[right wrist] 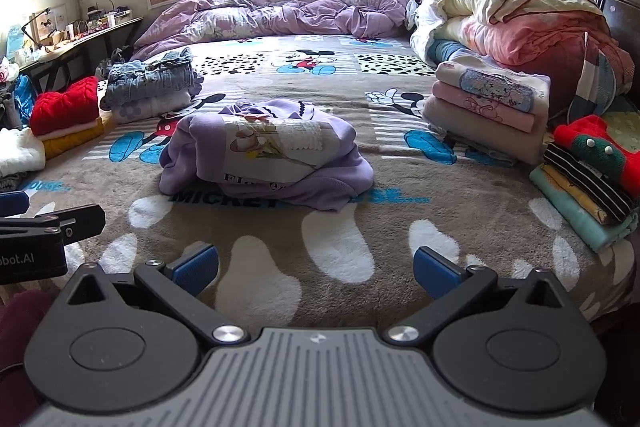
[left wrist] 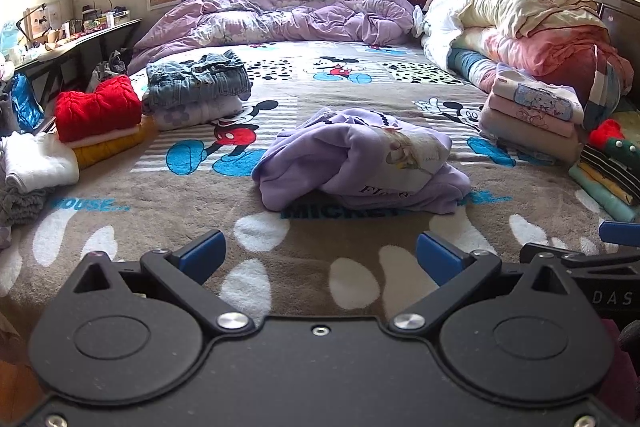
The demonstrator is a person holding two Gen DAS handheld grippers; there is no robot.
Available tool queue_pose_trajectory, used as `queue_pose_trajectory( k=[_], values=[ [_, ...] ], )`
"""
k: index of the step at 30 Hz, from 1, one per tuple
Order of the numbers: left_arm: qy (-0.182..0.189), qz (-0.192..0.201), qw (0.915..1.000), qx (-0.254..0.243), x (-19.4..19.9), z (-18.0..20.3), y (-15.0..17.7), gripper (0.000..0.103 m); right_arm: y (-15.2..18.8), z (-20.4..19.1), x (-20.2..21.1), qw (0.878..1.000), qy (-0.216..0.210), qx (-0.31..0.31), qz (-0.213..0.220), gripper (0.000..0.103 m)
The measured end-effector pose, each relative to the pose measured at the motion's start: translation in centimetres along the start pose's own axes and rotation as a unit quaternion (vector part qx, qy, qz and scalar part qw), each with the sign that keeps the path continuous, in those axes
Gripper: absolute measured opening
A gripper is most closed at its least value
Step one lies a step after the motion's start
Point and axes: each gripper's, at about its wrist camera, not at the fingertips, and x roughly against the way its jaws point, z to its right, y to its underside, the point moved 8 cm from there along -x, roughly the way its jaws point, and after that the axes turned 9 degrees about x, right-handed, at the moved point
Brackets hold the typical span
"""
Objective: Fold clothes
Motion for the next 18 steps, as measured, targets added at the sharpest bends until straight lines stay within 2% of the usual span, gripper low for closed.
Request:
queue_pose_trajectory(
  k=[18],
  values=[
    [0.0,-0.007,1.0,-0.001,-0.44,0.05,0.16,0.103,0.07,0.3,-0.49,1.0,-0.008,-0.004,-0.004,0.103]
  ],
)
